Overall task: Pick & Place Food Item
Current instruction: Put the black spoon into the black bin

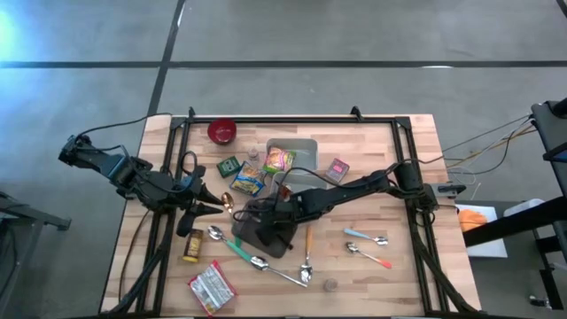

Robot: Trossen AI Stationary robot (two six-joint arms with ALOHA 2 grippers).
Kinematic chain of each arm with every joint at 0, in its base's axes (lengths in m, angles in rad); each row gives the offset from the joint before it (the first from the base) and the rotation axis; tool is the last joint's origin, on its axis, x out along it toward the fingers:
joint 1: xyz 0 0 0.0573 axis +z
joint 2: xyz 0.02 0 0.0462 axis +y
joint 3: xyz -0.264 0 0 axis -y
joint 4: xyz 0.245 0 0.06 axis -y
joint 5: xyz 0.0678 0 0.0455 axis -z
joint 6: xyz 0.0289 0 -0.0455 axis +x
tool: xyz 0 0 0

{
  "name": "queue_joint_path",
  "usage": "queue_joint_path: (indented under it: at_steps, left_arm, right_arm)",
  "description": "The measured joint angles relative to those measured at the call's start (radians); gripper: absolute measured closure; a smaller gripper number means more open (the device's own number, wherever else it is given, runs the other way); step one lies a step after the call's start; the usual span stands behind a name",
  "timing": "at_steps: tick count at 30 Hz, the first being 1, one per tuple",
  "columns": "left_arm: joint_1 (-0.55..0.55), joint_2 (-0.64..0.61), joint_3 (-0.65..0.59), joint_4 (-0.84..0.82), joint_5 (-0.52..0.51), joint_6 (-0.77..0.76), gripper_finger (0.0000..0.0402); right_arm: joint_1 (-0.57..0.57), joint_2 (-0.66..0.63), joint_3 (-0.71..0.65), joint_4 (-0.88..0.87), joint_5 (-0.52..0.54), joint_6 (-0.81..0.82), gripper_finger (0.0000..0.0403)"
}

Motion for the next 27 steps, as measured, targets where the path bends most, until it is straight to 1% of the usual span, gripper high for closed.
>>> queue_joint_path:
  at_steps: [4, 6, 18, 27]
  left_arm:
    - [0.000, 0.000, 0.000, 0.000, -0.002, 0.000, 0.0299]
    - [0.000, 0.000, 0.000, 0.000, -0.012, 0.000, 0.0299]
    - [0.001, 0.000, 0.000, 0.000, -0.015, -0.018, 0.0299]
    - [0.001, 0.000, 0.000, 0.000, -0.022, -0.019, 0.0299]
  right_arm:
    - [-0.004, 0.000, 0.017, 0.003, 0.002, 0.031, 0.0395]
    - [-0.006, 0.000, 0.018, 0.032, 0.010, 0.041, 0.0395]
    - [-0.006, 0.010, -0.001, 0.110, 0.103, 0.057, 0.0395]
    - [-0.006, 0.011, -0.024, 0.128, 0.100, 0.110, 0.0395]
